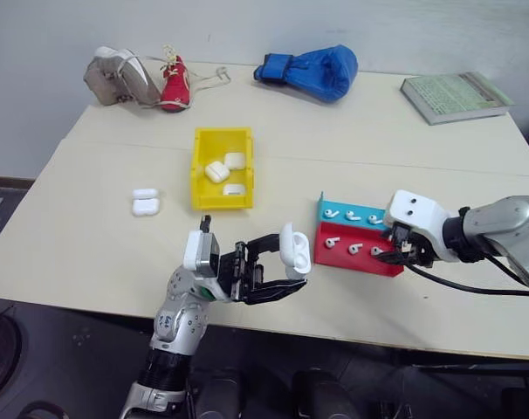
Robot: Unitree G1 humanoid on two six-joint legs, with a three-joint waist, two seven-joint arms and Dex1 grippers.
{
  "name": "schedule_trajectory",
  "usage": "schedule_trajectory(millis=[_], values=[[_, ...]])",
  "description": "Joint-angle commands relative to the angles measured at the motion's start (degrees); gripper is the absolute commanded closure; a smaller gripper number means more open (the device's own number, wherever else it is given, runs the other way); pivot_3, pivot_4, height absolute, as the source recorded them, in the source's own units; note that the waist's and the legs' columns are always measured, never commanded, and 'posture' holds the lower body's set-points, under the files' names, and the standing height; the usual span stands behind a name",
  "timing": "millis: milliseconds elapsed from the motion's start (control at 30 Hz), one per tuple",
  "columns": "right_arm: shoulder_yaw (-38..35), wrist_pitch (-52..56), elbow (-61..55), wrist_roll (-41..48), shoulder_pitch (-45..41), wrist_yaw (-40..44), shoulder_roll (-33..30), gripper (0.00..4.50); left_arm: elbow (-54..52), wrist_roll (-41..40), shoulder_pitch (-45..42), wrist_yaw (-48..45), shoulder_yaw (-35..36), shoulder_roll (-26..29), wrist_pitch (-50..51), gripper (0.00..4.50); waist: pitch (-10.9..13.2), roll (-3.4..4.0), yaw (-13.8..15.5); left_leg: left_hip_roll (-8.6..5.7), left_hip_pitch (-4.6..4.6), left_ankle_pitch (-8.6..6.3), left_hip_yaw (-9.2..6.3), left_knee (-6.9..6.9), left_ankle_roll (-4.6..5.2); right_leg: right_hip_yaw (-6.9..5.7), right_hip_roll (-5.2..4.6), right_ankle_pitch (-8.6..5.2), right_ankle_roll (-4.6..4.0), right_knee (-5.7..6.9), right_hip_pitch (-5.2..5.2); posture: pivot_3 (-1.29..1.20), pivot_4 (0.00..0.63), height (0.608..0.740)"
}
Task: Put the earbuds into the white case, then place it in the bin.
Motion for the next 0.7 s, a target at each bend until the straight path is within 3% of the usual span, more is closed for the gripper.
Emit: schedule_trajectory(millis=[33,700], values=[[1.3,-0.4,0.3,-3.6,-2.2,1.7,0.0,2.03,-3.5,-0.1,0.6,0.6,-0.6,0.2,-0.3,1.74,0.0,0.00,0.0,0.00,-0.02,0.00,0.00,0.01,0.00,0.01,0.00,0.00,0.00,0.00,-0.02,0.00,0.150,0.740],[4.7,-2.1,5.9,-12.1,-2.8,5.5,5.1,2.03,-4.7,-0.5,1.3,2.7,-0.2,1.7,0.6,1.74,0.0,0.00,0.0,-0.01,-0.03,0.00,0.00,0.07,0.00,0.00,-0.01,0.00,0.00,0.06,-0.04,0.00,0.150,0.740]])
